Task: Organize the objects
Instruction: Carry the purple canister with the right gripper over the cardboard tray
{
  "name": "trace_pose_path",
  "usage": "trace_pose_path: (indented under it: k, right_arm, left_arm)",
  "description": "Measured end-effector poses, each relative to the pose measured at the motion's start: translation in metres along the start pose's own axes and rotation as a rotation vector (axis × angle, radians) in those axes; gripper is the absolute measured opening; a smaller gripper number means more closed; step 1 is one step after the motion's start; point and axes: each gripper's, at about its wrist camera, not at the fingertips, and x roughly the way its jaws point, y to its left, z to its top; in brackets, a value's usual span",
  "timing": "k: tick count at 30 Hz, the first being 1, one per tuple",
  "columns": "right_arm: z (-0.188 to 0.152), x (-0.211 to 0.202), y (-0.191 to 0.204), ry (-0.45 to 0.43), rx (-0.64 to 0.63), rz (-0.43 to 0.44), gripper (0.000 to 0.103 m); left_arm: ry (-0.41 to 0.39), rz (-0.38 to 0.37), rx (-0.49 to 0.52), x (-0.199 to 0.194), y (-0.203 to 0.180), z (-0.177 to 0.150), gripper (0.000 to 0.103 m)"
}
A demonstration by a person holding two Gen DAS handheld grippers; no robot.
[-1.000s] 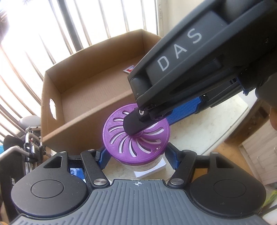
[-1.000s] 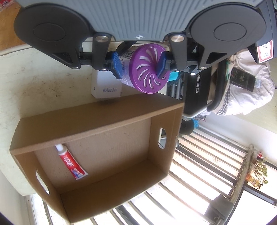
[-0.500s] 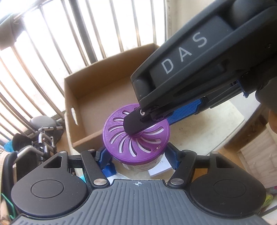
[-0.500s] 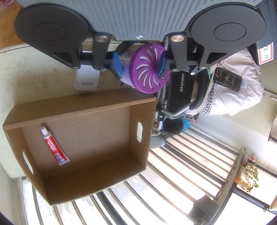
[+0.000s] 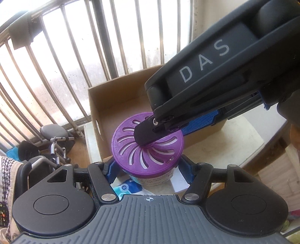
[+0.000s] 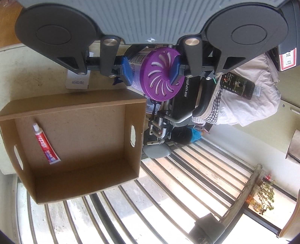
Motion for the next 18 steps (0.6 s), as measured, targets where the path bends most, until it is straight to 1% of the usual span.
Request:
trace_pose_path:
  k: [5, 9, 14, 18]
  right_arm:
    - [0.015, 0.012, 0.011, 0.018, -0.026, 0.004, 0.047]
    - [0.031, 0.026, 0.014, 0.044, -0.044, 0.012, 0.047]
    - [0.059, 0.048, 0.012, 0.087, -0.066, 0.036, 0.047]
    - [0.087, 0.071, 0.003, 0.137, -0.071, 0.067, 0.047]
  left_arm:
    - [-0.001, 0.014, -0.033, 0.008, 0.019, 0.006, 0.066]
    - [0.016, 0.031, -0.056, 0.022, 0.032, 0.015, 0.066]
    - [0.046, 0.067, -0.080, 0.045, 0.049, 0.032, 0.066]
    - [0.083, 0.094, -0.123, 0.067, 0.062, 0.047, 0.066]
